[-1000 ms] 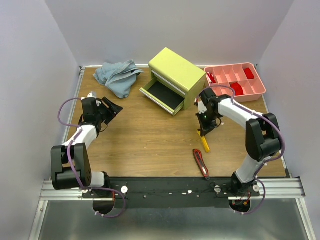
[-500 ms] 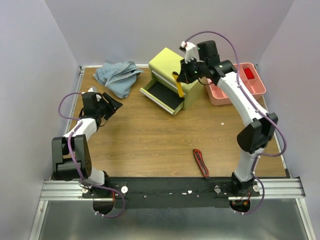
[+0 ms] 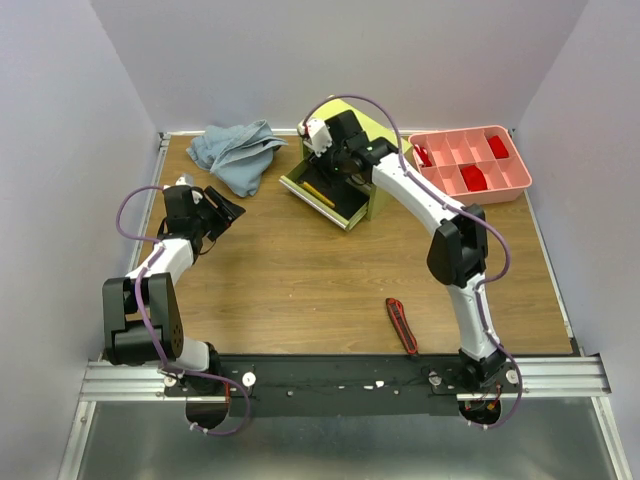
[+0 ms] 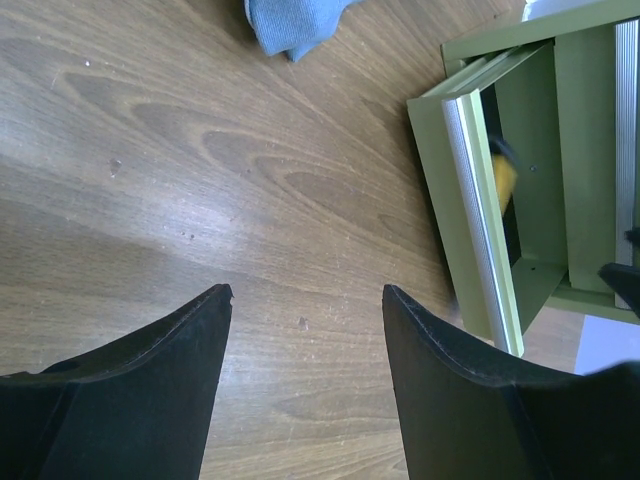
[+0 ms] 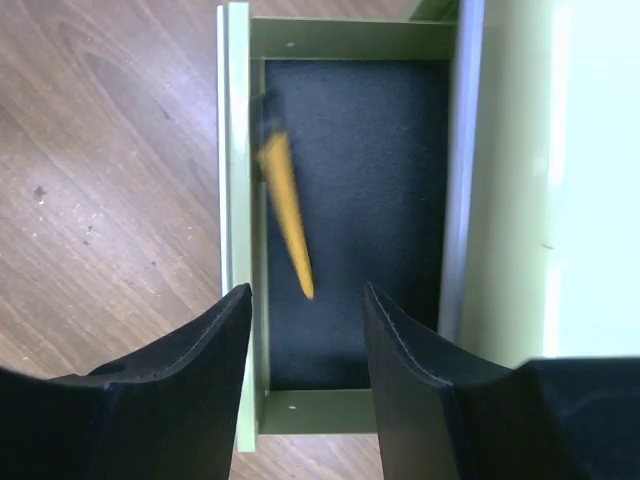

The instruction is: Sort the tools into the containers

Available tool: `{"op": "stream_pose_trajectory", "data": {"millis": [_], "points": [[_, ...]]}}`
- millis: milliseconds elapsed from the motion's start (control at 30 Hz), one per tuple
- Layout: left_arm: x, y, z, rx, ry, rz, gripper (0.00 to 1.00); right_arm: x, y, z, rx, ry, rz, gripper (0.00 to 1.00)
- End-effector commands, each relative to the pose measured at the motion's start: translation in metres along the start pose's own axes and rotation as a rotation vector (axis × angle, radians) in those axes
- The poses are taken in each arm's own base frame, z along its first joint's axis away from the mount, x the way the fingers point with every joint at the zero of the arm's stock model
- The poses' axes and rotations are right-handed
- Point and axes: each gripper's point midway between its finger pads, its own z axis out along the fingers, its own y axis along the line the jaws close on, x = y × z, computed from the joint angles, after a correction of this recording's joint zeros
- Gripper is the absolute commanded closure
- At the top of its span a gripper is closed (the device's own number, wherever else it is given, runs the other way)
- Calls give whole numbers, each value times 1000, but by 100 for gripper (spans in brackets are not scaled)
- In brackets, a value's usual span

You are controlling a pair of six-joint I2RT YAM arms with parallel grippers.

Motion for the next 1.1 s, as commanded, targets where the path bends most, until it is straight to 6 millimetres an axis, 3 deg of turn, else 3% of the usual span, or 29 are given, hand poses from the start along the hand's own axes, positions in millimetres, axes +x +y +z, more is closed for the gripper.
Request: {"op": "stream_pose_trajectory", "data": {"millis": [0, 33, 67, 100, 133, 200, 267, 333, 367, 400, 500, 733, 1067], "points": [[-5, -2, -3, 16, -27, -3, 30, -35, -24, -65, 136, -102, -52, 42], [-6, -3, -2, 19, -30, -6, 30, -17, -18, -68, 112, -61, -58, 42], [-6, -3, -1, 21, -30, -9, 30, -16, -14, -88, 105, -70, -71, 42], [-8, -5, -1, 25, -34, -11, 30, -5, -10, -96, 90, -45, -93, 41], [-8, -5, 1, 25, -32, -12, 30, 34, 3, -94, 35, 62, -97, 41], [-11, -8, 2, 32, -35, -7, 30, 69, 16, -111, -10, 158, -111, 41], [-13, -9, 2, 33, -36, -7, 30, 141, 40, -120, -106, 374, -103, 41], [-14, -9, 2, 34, -42, -2, 30, 181, 57, -138, -175, 497, -75, 40], [-14, -7, 2, 30, -42, -3, 30, 191, 64, -142, -198, 515, -64, 40], [-14, -6, 3, 25, -44, 1, 30, 220, 75, -146, -235, 580, -51, 39], [-9, -1, 3, 13, -39, 8, 30, 248, 87, -157, -249, 646, 9, 34], [-2, 8, 5, 3, -37, -16, 30, 285, 112, -168, -310, 765, 68, 21], [2, 8, -4, 1, -46, -21, 29, 307, 146, -167, -419, 854, 117, 16]]}}
